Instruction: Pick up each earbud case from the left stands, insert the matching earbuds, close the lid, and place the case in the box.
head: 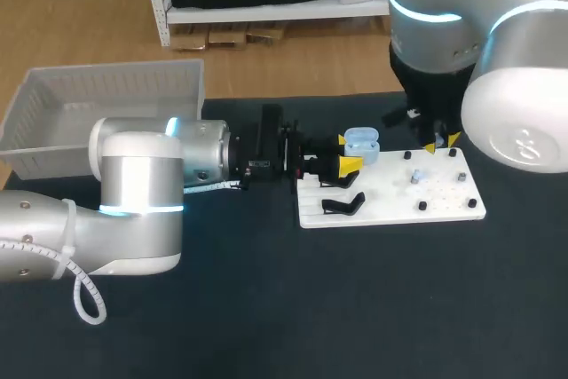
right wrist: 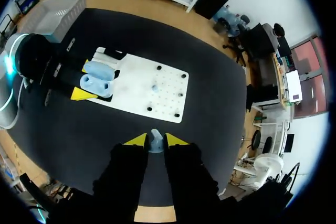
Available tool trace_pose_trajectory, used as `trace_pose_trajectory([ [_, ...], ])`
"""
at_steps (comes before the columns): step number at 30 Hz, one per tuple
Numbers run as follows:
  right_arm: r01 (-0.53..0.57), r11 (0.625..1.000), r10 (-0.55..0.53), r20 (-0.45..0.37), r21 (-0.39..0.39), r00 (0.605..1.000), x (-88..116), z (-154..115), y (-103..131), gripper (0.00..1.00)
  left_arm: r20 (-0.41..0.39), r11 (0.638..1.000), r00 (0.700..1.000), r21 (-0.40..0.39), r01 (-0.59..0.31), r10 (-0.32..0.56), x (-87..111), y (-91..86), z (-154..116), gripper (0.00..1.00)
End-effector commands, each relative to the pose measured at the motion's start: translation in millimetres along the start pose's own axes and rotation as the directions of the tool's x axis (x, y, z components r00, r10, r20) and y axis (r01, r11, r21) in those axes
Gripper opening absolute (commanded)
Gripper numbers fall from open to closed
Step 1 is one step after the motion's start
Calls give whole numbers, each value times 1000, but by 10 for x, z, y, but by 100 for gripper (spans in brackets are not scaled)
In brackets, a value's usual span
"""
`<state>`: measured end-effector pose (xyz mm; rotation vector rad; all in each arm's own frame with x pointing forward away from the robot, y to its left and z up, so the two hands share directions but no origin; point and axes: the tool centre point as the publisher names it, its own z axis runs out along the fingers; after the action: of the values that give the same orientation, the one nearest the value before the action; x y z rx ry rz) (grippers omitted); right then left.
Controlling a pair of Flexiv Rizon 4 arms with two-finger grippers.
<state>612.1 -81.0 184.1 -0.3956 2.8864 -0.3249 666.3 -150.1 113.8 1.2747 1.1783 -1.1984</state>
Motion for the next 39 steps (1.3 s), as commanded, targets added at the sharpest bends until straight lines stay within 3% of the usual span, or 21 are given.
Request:
trace_pose_trajectory([
  [1, -2, 1000, 2, 2, 0, 1000, 6, 3, -3, 0, 6, 1000, 1000, -2, -4, 4, 15, 0, 0, 0],
  [12, -2, 1000, 2, 2, 0, 1000, 6, 3, -3, 0, 6, 1000, 1000, -2, -4, 4, 15, 0, 0, 0],
  [14, -84, 996, 83, -20, -8, 996, -60, -36, 51, 0, 6, 1000, 1000, -2, -4, 4, 15, 0, 0, 0],
  [16, -173, 983, 177, -65, 53, 982, -126, -37, 67, 0, 6, 1000, 1000, -2, -4, 4, 15, 0, 0, 0],
  [17, -237, 971, 239, -70, 25, 969, -205, -60, 116, 0, 6, 1000, 1000, -2, -4, 4, 15, 0, 0, 0],
  [22, -320, 947, 319, -110, 9, 941, -415, -127, 360, 0, 6, 1000, 1000, -2, -4, 4, 15, 0, 0, 0],
  [26, -332, 942, 335, -139, 44, 932, -449, -87, 436, 0, 6, 1000, 1000, -2, -4, 4, 15, 0, 0, 0],
  [39, -355, 934, 355, -141, 29, 924, -432, -56, 448, 0, 6, 1000, 1000, -2, -4, 4, 15, 0, 0, 0],
])
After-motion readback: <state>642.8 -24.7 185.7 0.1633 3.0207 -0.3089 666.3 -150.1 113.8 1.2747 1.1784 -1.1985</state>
